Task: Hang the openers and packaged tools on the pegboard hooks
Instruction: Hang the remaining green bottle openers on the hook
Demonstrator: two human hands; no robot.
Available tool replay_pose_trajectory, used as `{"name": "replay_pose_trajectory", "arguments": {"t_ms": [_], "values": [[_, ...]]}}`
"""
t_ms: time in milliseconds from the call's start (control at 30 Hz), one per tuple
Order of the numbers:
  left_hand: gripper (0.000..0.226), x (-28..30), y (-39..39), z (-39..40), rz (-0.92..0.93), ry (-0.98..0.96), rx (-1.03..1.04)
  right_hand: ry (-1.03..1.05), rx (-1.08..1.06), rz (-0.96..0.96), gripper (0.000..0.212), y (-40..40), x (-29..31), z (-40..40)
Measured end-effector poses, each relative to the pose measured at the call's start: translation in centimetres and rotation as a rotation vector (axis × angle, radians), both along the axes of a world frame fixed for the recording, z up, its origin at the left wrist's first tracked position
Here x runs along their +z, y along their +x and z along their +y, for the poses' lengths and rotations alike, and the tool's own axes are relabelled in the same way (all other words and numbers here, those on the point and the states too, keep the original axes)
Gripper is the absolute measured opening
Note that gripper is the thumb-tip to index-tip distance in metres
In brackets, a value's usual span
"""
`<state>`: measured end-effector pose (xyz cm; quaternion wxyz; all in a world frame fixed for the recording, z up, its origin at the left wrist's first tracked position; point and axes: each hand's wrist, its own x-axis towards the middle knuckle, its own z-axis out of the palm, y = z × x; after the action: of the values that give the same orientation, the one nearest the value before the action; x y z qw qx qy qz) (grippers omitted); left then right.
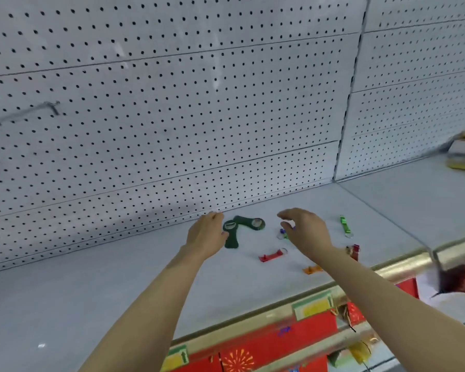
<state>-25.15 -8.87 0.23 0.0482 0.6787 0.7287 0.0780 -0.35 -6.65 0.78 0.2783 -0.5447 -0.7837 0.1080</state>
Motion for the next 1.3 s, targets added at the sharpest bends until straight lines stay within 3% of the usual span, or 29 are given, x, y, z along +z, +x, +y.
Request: {"name": "replay_pose_trajectory", "arguments": {"t_ms": [167, 333, 467, 567, 733, 833, 1000, 1300], "values": [[0.026, -2.9, 0.5, 5.6, -0.038, -0.124, 0.061, -0.119, 0.013, -0.064, 0.029, -1.2, -2.9, 5.3], [0.046, -4.6, 0.9, 8.9, -0.047, -0.231, 0.175, -0.249, 0.020, -0.123, 0.031, -3.1, -5.3, 8.6], [0.041, -5.2, 0.8, 9.6, -0.070, -0.312, 0.240, -0.367, 0.034, -0.176, 0.058, -4.9, -6.2, 10.6], [0.036, -5.1, 0.3, 8.7, -0.153, -0.290, 0.271, -0.399, 0.043, -0.336, 0.072, -6.0, -6.6, 11.6], [0.041, -5.3, -1.0, 5.5, -0.442, -0.137, 0.377, -0.424, 0.093, -0.332, 0.056, -7.1, -6.1, 12.2], [0.044, -5.4, -1.4, 3.3, -0.626, 0.010, 0.422, -0.414, 0.085, -0.206, 0.049, -7.3, -6.1, 11.8], [0.051, -3.6, -2.3, 0.2, -0.889, 0.164, 0.452, -0.364, 0.130, 0.200, 0.044, -7.3, -5.3, 9.8], [0.054, 3.1, -5.3, -4.8, -1.018, 0.467, 0.389, -0.273, 0.259, 0.523, 0.043, -12.0, 2.7, 5.0]]}}
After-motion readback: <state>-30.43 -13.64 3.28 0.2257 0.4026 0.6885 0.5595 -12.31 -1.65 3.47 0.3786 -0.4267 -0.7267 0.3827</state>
